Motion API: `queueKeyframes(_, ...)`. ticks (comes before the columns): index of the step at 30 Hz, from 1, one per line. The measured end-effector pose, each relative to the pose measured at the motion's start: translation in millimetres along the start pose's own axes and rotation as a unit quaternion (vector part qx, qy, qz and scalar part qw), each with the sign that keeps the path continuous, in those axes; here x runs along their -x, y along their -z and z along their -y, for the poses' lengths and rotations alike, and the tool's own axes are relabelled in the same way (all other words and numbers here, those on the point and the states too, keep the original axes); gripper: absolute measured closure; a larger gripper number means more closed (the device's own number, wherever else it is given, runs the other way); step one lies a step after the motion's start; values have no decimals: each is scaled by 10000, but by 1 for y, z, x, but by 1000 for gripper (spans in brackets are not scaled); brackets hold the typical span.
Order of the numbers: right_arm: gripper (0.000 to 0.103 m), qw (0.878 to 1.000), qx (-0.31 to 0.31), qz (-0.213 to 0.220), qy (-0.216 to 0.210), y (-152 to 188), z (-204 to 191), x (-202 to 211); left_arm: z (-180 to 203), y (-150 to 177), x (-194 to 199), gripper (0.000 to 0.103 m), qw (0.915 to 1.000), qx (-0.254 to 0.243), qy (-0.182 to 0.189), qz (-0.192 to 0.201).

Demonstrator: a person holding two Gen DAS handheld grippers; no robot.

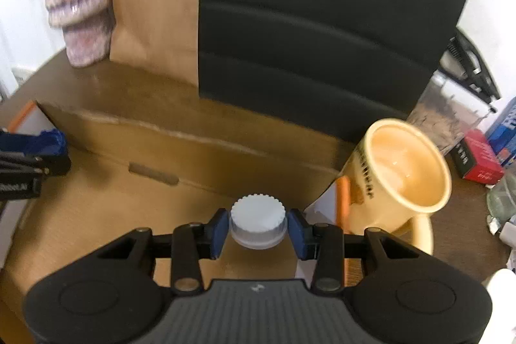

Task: Organize rigid objects
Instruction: 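Carry both caps into the cardboard box and open both tools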

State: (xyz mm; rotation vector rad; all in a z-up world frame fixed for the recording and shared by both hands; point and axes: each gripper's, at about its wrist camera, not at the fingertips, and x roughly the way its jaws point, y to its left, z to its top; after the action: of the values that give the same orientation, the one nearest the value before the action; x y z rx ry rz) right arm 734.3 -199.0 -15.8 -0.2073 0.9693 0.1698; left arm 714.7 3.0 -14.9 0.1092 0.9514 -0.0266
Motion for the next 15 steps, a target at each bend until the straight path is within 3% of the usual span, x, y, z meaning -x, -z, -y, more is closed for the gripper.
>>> queueKeyframes(3,42,9999,69,45,105,0,-3,0,-5,-2,4,32,9999,129,-28,106)
queueKeyframes(7,41,9997,43,215,88,-1,0,24,-10,-3,30,32,9997,184,6,189)
queueKeyframes(11,35,9982,-11,603,-6,4,2,81,-18,0,77,30,9989,198,25,435)
queueKeyframes(15,31,9931,-108,1145,-211,24,2,153,-27,16,141,29,9951,209,-70,969)
